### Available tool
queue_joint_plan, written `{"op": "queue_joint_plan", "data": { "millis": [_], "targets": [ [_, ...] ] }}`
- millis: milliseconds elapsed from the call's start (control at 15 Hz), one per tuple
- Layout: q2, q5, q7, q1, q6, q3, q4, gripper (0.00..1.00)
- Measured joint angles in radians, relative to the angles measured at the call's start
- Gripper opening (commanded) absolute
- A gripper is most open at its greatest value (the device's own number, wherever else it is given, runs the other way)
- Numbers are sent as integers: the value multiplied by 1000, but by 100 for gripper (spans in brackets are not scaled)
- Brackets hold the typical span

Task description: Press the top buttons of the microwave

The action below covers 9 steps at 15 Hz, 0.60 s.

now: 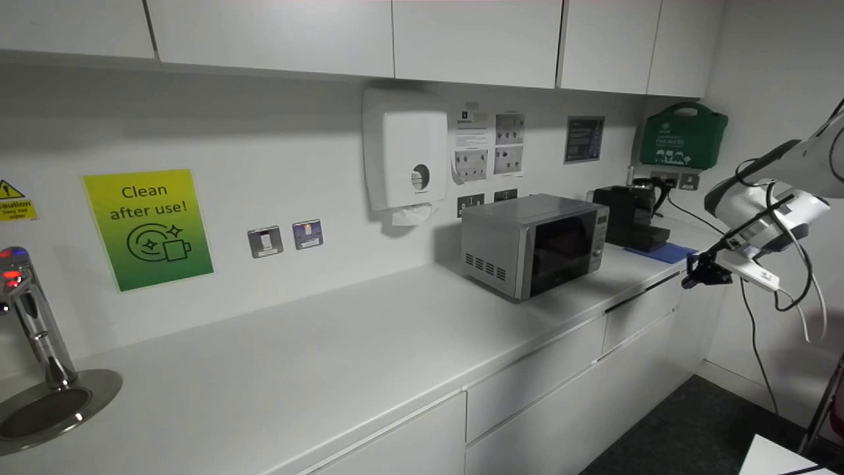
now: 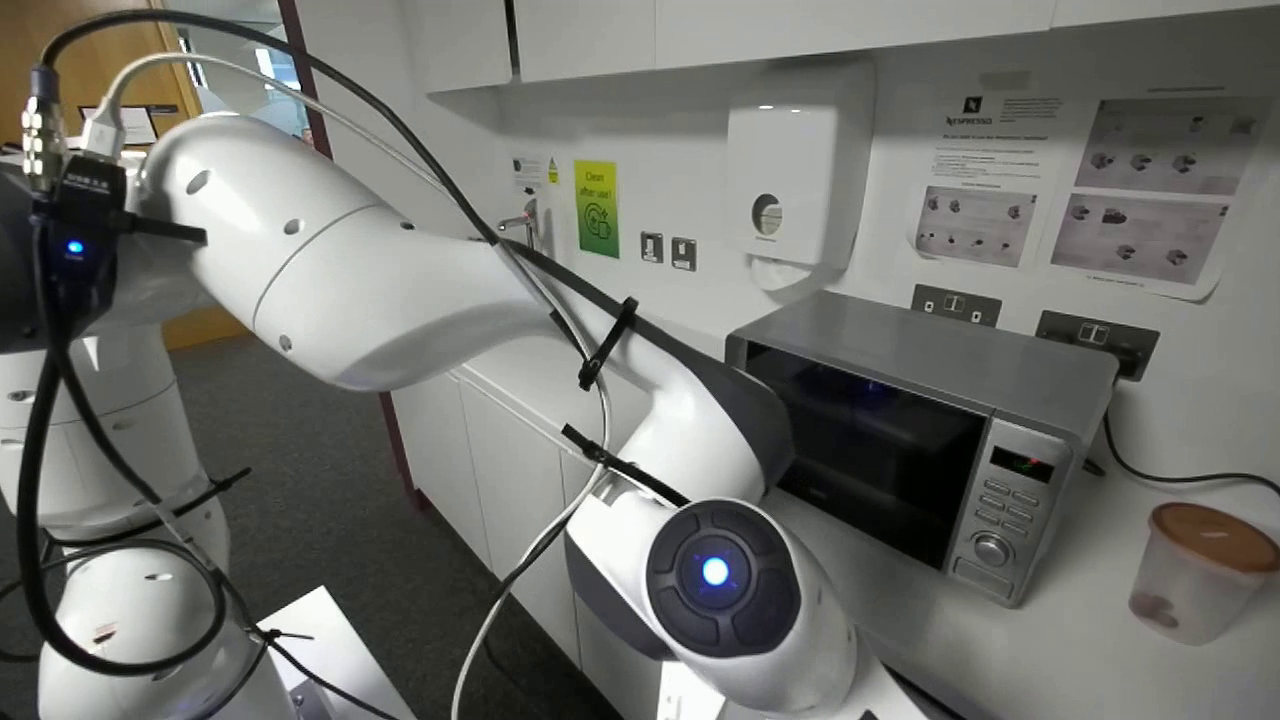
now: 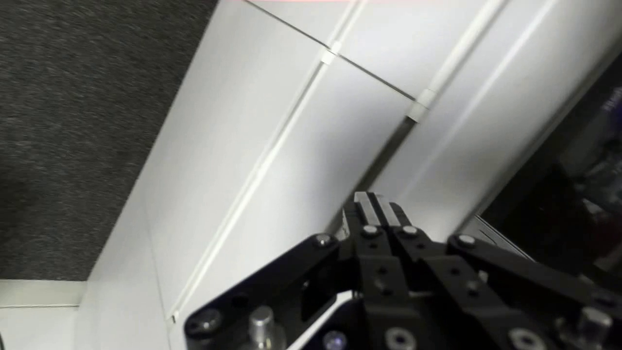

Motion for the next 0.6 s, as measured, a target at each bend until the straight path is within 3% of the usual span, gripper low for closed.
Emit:
{"op": "queue_joint_plan", "data": {
  "millis": [333, 467, 600],
  "targets": [
    [5, -441, 287, 126, 115, -117, -97, 0],
    [10, -515, 357, 161, 147, -143, -119, 0],
    [13, -520, 360, 167, 150, -146, -121, 0]
  ]
}}
